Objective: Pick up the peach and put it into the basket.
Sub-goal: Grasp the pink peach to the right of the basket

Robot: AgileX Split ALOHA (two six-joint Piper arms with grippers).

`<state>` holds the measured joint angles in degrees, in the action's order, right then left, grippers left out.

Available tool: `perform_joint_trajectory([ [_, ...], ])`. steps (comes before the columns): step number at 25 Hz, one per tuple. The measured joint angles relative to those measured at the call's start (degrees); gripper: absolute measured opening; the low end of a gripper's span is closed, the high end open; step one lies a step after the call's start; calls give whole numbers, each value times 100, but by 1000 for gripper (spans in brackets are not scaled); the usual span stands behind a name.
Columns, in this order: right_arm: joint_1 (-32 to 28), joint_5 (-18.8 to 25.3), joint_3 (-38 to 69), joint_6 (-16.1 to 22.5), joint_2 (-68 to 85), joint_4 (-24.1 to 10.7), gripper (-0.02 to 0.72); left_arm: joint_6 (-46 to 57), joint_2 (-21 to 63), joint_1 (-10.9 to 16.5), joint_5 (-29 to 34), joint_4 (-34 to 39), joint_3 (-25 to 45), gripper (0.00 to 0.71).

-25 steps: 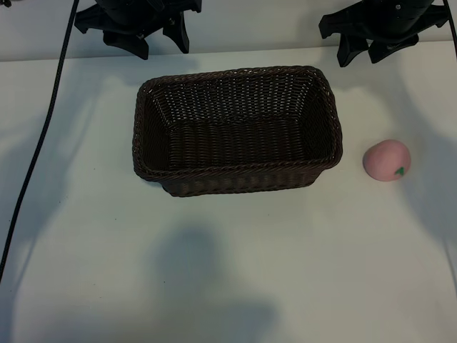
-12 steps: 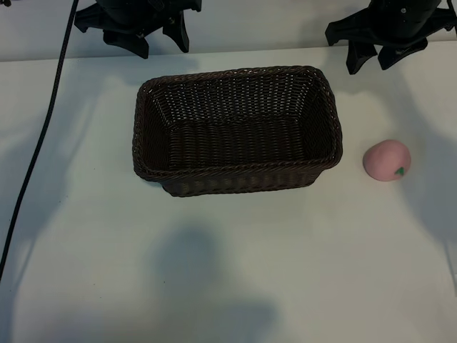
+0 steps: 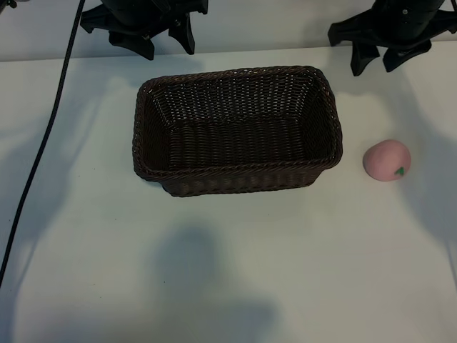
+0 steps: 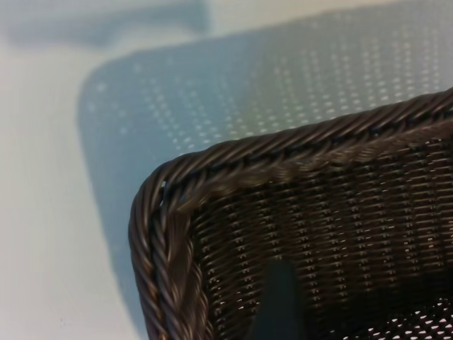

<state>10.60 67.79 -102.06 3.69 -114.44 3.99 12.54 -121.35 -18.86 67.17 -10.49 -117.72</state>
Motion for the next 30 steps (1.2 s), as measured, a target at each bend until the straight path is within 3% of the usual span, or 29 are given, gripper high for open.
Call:
perform_joint_trajectory([
  [9, -11, -565, 770, 103, -42, -61, 483, 20, -169, 0, 0, -5, -7, 598],
  [30, -327, -639, 788, 164, -42, -195, 483, 14, -435, 0, 0, -108, -7, 598],
])
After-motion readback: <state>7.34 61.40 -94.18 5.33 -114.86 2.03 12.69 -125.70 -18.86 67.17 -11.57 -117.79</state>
